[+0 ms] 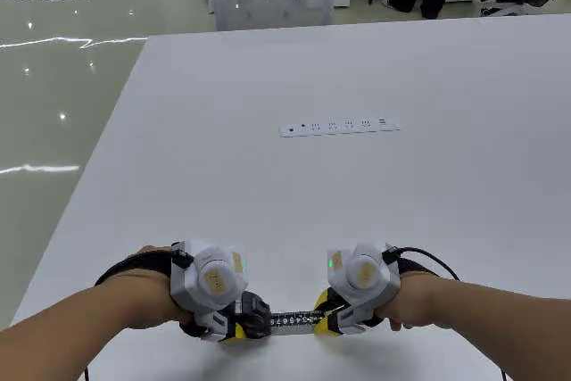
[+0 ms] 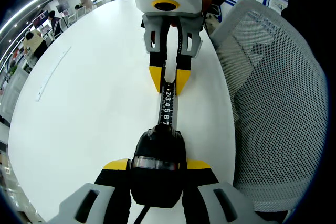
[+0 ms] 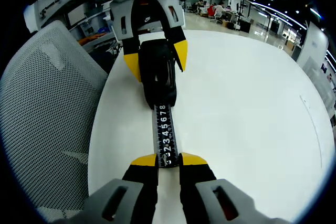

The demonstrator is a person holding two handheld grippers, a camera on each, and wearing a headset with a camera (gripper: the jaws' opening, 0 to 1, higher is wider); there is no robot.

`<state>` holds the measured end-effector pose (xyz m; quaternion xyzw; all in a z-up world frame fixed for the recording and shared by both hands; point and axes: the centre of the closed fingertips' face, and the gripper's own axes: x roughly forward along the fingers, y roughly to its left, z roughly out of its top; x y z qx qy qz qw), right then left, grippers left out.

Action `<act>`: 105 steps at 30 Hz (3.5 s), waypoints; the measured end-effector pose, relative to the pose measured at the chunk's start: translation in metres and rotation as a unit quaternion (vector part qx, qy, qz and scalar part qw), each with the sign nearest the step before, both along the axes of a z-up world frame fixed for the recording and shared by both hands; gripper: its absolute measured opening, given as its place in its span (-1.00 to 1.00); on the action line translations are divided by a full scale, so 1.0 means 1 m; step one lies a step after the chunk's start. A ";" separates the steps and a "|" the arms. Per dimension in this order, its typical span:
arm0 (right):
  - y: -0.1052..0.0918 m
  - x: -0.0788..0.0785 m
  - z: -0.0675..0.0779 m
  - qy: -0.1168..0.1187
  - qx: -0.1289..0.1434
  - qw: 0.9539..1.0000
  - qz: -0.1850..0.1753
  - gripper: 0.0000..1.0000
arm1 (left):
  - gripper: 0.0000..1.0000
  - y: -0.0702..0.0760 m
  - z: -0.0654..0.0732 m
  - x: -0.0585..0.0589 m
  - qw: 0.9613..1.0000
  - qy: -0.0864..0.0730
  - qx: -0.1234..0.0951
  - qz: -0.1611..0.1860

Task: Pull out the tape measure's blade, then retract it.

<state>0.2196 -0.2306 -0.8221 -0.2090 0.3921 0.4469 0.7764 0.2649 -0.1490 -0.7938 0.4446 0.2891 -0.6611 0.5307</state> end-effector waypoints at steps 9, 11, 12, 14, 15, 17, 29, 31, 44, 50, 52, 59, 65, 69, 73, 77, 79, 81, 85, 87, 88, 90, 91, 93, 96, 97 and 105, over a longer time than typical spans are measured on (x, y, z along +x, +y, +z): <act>-0.005 -0.002 0.000 -0.001 0.000 1.000 0.002 -0.74 | -0.32 0.000 0.000 0.000 1.000 0.000 0.001 0.001; -0.007 -0.003 0.000 -0.001 0.000 1.000 0.001 -0.74 | -0.32 0.000 0.000 0.000 1.000 0.000 0.001 0.001; -0.007 -0.003 0.000 -0.001 0.000 1.000 0.000 -0.74 | -0.32 0.000 0.000 0.000 1.000 0.000 0.001 0.001; -0.008 -0.003 0.000 -0.001 0.001 1.000 -0.001 -0.74 | -0.32 0.000 0.000 0.000 1.000 0.000 0.001 0.001; -0.009 -0.004 0.000 -0.001 0.001 1.000 -0.001 -0.74 | -0.32 0.000 0.000 0.000 1.000 0.000 0.001 0.002; -0.010 -0.004 0.000 -0.001 0.001 1.000 -0.001 -0.74 | -0.32 -0.001 0.000 0.000 1.000 0.000 0.001 0.002; -0.018 -0.009 0.001 0.000 0.000 1.000 -0.004 -0.74 | -0.32 -0.001 0.000 0.000 1.000 0.000 0.001 0.001; -0.019 -0.009 0.000 0.000 0.000 1.000 -0.005 -0.74 | -0.32 -0.001 0.000 0.000 1.000 -0.001 0.001 0.002; -0.025 -0.013 0.001 -0.001 0.001 1.000 -0.005 -0.74 | -0.32 -0.001 0.000 -0.001 1.000 -0.001 0.002 0.002; -0.030 -0.014 0.001 -0.001 0.002 1.000 -0.007 -0.74 | -0.32 0.000 0.000 -0.001 1.000 -0.001 0.002 0.002; -0.031 -0.015 0.001 0.000 0.002 1.000 -0.008 -0.74 | -0.32 0.000 0.000 -0.001 1.000 -0.002 0.002 0.002; -0.036 -0.017 0.002 0.000 0.002 1.000 -0.010 -0.74 | -0.32 -0.001 0.000 -0.001 1.000 -0.001 0.003 0.001; -0.039 -0.018 0.001 0.001 0.001 1.000 -0.010 -0.74 | -0.32 0.000 0.000 -0.001 1.000 -0.001 0.003 0.001; -0.042 -0.020 0.001 0.001 -0.001 1.000 -0.011 -0.74 | -0.32 0.000 0.000 0.000 1.000 -0.001 0.004 0.001; -0.045 -0.022 0.002 0.001 0.000 1.000 -0.013 -0.74 | -0.32 0.000 0.000 -0.001 1.000 -0.001 0.004 0.001; -0.049 -0.024 0.002 0.002 0.001 1.000 -0.015 -0.74 | -0.32 0.000 0.000 -0.001 1.000 -0.002 0.005 0.000; -0.051 -0.025 0.001 0.003 0.000 1.000 -0.016 -0.74 | -0.32 0.000 0.000 -0.001 1.000 -0.002 0.005 -0.001; -0.053 -0.025 0.001 0.003 -0.001 1.000 -0.016 -0.74 | -0.32 0.000 0.000 -0.001 1.000 -0.002 0.006 0.000; -0.055 -0.027 0.002 0.004 -0.001 1.000 -0.018 -0.74 | -0.32 0.000 0.000 -0.001 1.000 -0.003 0.007 -0.002; -0.057 -0.028 0.002 0.004 -0.001 1.000 -0.017 -0.74 | -0.32 0.000 0.000 -0.001 1.000 -0.004 0.007 -0.002; -0.058 -0.028 0.002 0.004 -0.001 1.000 -0.017 -0.74 | -0.32 0.000 0.000 -0.001 1.000 -0.004 0.007 -0.002; -0.061 -0.030 0.002 0.004 -0.001 1.000 -0.019 -0.74 | -0.32 0.000 0.000 -0.001 1.000 -0.005 0.007 -0.002; -0.062 -0.030 0.002 0.004 -0.001 1.000 -0.019 -0.74 | -0.32 0.000 0.000 -0.001 1.000 -0.005 0.007 -0.003; -0.064 -0.033 0.002 0.003 0.002 1.000 -0.022 -0.74 | -0.32 0.000 0.000 -0.002 1.000 -0.005 0.008 -0.005; -0.068 -0.033 0.001 0.002 0.003 1.000 -0.026 -0.74 | -0.32 0.000 0.000 -0.002 1.000 -0.007 0.009 -0.006; -0.069 -0.034 0.001 0.003 0.003 1.000 -0.027 -0.74 | -0.32 -0.001 0.000 -0.002 1.000 -0.007 0.008 -0.006; -0.071 -0.033 0.001 0.004 -0.002 1.000 -0.025 -0.74 | -0.32 0.000 -0.001 -0.002 1.000 -0.009 0.010 -0.006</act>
